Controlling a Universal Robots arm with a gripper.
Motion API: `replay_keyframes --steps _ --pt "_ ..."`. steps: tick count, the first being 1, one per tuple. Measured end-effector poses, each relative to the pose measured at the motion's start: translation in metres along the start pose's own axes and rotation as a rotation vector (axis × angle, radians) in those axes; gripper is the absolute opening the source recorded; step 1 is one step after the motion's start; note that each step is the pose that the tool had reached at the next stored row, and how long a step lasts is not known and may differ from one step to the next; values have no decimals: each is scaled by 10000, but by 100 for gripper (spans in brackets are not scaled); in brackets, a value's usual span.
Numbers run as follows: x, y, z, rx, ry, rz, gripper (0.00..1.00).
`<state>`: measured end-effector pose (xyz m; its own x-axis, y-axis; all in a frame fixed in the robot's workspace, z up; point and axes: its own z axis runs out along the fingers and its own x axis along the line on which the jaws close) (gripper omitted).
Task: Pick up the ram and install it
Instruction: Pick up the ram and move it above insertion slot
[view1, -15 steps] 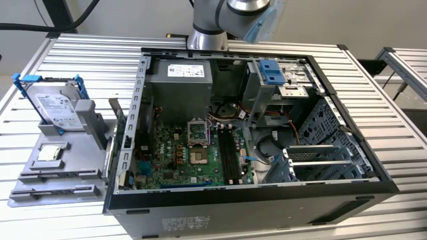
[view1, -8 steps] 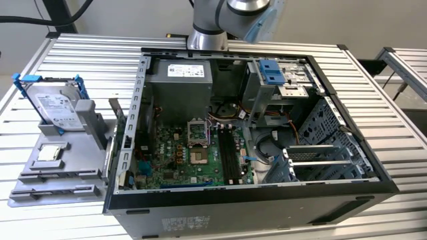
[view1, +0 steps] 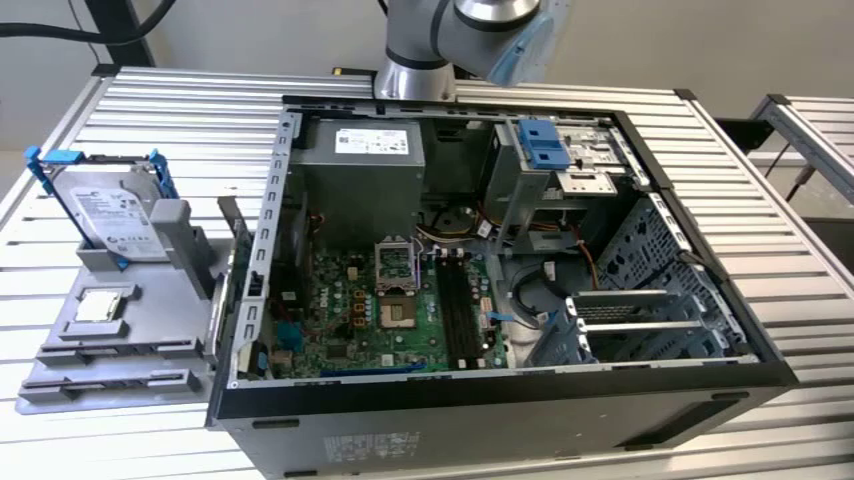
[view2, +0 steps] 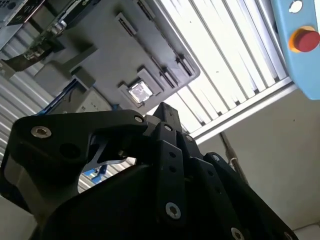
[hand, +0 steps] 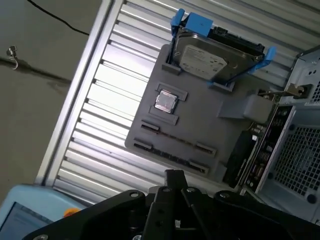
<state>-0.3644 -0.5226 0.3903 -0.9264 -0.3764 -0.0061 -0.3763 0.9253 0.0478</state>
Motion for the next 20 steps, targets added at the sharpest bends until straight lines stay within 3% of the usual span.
replay_keyframes --steps 5,20 --pt "0 0 -1 -4 31 -657 0" --pt "0 0 -1 -17 155 -3196 0"
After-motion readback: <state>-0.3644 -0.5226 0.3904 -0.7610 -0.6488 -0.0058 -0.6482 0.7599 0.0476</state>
